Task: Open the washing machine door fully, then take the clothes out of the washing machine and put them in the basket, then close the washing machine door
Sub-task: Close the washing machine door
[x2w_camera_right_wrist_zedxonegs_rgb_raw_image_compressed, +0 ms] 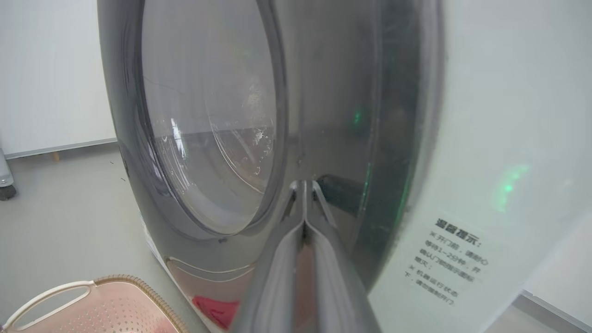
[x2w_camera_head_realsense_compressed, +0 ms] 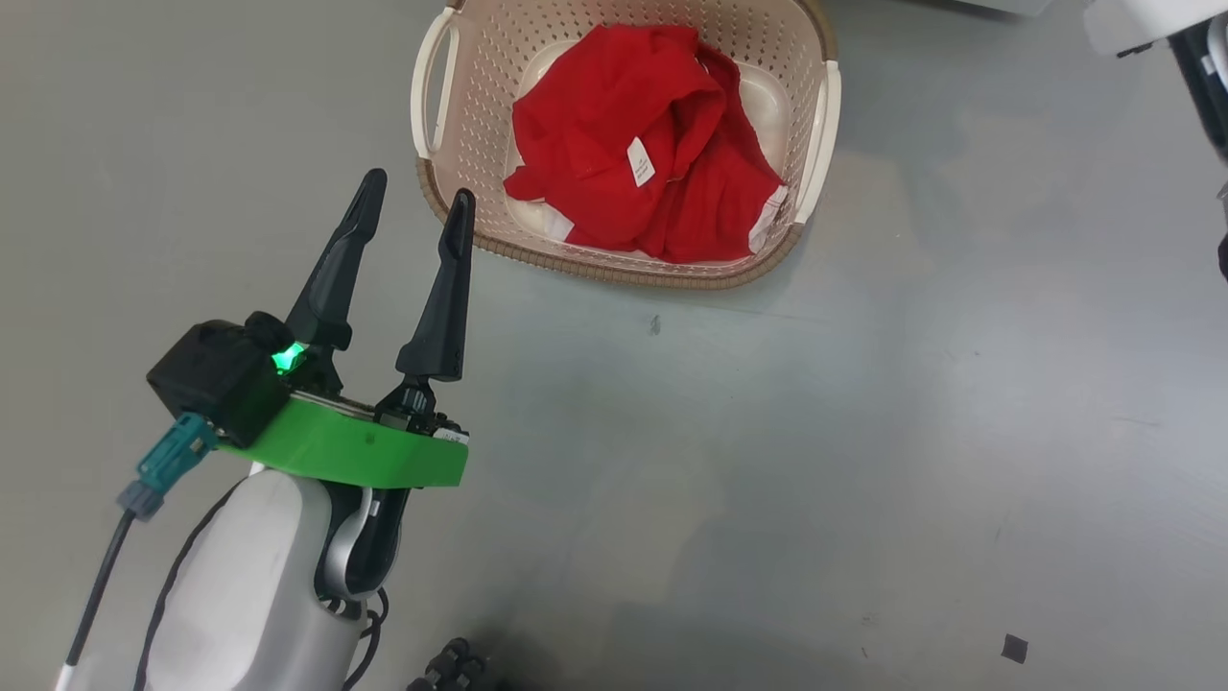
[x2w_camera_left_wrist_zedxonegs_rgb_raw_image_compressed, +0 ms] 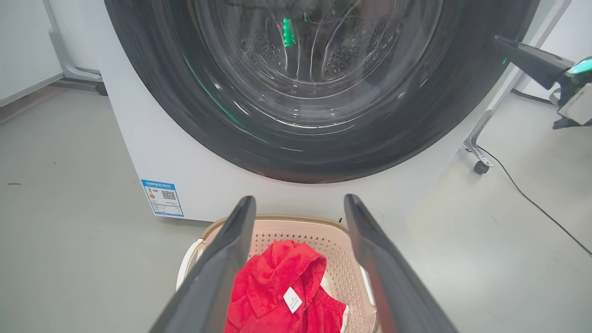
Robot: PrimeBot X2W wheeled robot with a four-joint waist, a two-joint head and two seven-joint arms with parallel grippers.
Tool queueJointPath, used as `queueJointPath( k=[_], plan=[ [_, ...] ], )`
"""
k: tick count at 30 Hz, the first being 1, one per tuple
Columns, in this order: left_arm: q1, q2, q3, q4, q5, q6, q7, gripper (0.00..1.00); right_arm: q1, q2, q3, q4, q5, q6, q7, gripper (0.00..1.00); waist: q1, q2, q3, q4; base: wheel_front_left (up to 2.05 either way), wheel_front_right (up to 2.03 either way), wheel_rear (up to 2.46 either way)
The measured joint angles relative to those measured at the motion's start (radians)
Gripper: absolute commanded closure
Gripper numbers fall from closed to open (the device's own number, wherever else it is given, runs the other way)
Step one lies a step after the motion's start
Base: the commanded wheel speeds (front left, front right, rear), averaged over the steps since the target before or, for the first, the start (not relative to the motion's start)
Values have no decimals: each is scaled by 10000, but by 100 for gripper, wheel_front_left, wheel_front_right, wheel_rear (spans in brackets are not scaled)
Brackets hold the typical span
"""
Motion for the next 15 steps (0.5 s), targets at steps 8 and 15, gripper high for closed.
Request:
queueJointPath(
  k=[8, 15],
  plan=[
    [-63, -318, 199, -56, -639, 0, 0, 0, -619, -48, -244, 73, -192, -182, -19, 100, 0, 0, 400, 178, 0, 0, 0],
    [-207, -320, 138, 46, -637, 0, 0, 0, -794, 146, -236, 366, -199, -282, -268, 100, 0, 0, 505, 256, 0, 0, 0]
  ],
)
